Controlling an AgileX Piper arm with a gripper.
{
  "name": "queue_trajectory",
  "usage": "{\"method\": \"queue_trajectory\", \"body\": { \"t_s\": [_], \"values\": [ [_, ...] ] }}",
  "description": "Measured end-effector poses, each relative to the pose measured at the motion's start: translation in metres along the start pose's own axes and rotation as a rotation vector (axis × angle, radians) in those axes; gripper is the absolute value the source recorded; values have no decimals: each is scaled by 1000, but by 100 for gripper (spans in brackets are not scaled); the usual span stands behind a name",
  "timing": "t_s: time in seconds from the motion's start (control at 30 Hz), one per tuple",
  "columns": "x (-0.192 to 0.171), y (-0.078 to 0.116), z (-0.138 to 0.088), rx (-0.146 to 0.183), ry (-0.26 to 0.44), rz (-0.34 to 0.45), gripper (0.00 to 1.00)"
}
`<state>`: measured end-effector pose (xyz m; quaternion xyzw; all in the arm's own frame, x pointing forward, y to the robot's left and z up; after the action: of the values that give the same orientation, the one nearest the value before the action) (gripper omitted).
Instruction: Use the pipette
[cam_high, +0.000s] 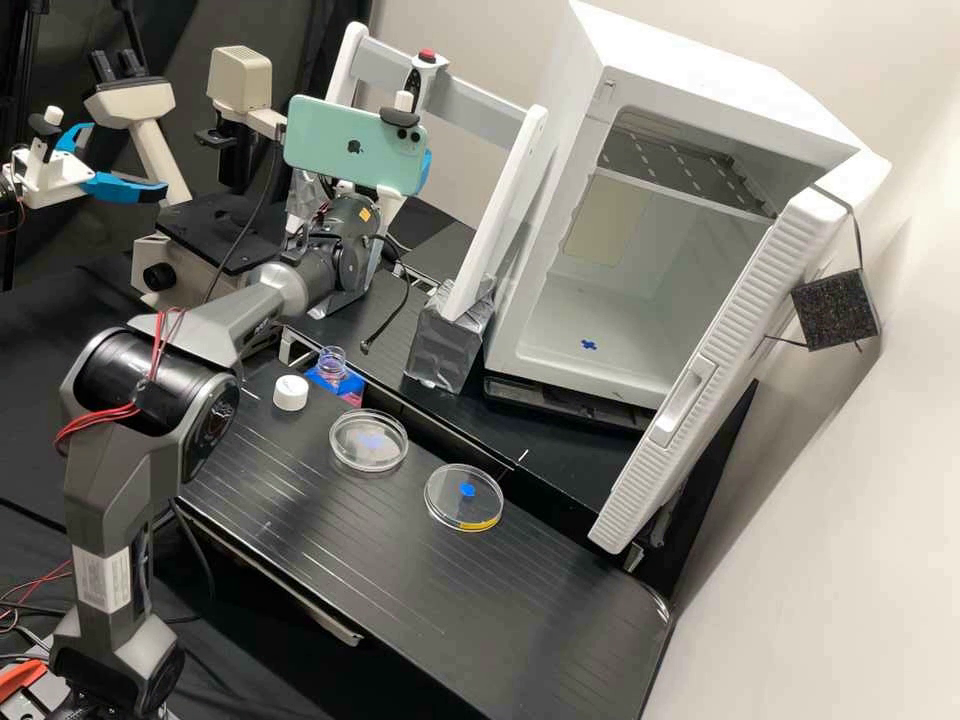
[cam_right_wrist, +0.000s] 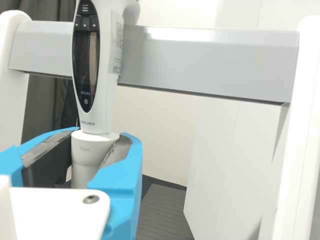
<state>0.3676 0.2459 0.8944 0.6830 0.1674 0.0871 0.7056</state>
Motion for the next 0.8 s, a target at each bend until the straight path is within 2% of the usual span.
{"method": "queue_trajectory", "body": {
  "t_s": [0.03,0.07,0.8],
  "values": [
    [0,0,1,0,0,1,0],
    [0,0,1,0,-1,1,100],
    [1,1,4,-10,-6,9,100]
  ]
}}
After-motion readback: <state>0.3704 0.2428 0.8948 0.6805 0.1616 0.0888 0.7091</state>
